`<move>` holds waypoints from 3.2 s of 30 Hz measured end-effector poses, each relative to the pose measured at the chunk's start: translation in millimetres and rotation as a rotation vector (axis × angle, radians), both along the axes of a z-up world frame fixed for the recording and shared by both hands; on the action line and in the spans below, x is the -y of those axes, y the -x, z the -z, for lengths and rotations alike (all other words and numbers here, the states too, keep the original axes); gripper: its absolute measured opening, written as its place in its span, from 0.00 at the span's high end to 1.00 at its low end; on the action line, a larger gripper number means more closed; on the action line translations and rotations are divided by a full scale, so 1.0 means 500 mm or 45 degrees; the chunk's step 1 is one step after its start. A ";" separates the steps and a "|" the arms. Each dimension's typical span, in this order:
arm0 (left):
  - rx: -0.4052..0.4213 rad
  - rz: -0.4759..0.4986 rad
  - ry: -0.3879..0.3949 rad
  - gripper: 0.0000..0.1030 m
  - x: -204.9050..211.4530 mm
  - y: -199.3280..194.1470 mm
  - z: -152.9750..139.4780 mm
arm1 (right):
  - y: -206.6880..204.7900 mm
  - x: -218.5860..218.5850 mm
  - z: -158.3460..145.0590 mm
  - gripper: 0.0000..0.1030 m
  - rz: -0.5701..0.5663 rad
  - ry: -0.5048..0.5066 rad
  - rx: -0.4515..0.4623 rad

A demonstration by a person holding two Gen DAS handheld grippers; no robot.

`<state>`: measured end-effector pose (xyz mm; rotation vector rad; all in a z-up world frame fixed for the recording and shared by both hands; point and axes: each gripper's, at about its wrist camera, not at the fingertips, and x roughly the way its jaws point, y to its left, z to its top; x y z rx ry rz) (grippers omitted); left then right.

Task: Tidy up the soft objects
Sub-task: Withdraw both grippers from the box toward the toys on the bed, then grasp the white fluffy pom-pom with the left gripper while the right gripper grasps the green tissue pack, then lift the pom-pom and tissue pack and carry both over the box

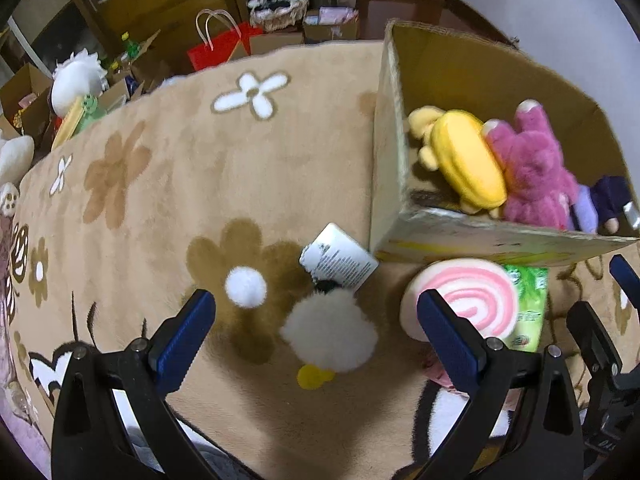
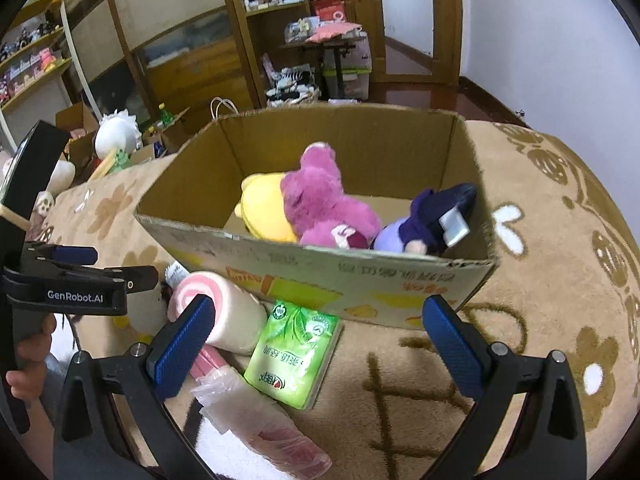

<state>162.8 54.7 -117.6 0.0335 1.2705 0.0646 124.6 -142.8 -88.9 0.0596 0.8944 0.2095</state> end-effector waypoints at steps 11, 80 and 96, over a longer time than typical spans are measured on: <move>-0.118 -0.074 0.023 0.03 -0.015 -0.019 0.055 | -0.026 -0.025 0.067 0.00 -0.021 0.048 -0.124; -0.073 -0.123 0.080 0.71 -0.056 0.060 0.047 | 0.001 -0.003 0.051 0.48 0.093 -0.109 -0.189; 0.539 0.045 0.176 0.71 0.025 0.096 -0.180 | 0.075 0.031 -0.092 0.48 0.086 -0.149 0.082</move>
